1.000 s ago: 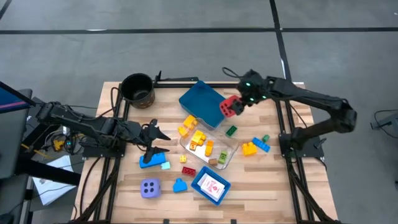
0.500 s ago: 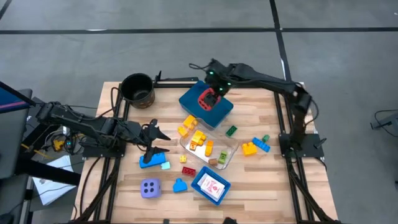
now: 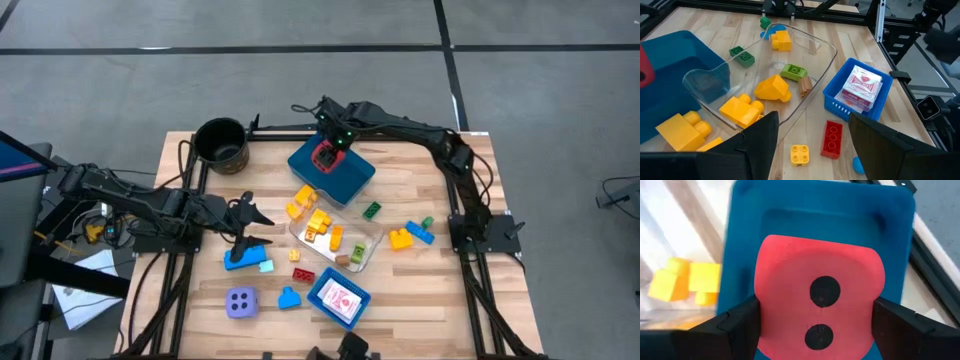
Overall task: Pick & Place Toys
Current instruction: Put the red dice into the ocean blue bin
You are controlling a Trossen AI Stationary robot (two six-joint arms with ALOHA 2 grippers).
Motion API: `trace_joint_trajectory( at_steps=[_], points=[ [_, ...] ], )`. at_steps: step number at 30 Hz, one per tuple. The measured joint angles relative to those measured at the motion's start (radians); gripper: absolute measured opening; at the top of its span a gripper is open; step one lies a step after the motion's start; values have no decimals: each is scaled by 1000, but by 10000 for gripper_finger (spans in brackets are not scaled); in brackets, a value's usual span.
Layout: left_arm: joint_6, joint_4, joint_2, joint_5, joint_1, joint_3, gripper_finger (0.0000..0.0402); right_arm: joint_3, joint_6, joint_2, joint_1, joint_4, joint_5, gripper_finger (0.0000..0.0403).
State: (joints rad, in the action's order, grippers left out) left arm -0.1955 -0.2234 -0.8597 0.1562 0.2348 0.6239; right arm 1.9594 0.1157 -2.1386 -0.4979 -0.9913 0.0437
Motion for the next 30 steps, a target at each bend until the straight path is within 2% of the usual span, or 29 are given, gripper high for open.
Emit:
trace_joint_trajectory(
  at_steps=[7, 23, 30],
  points=[
    [0, 1, 0, 0, 0, 0, 237, 0, -22, -11, 0, 57, -30, 304],
    [-1, 1, 0, 0, 0, 0, 237, 0, -43, -11, 2, 60, -18, 306],
    [-1, 1, 0, 0, 0, 0, 237, 0, -51, -11, 29, 107, -18, 342]
  ],
)
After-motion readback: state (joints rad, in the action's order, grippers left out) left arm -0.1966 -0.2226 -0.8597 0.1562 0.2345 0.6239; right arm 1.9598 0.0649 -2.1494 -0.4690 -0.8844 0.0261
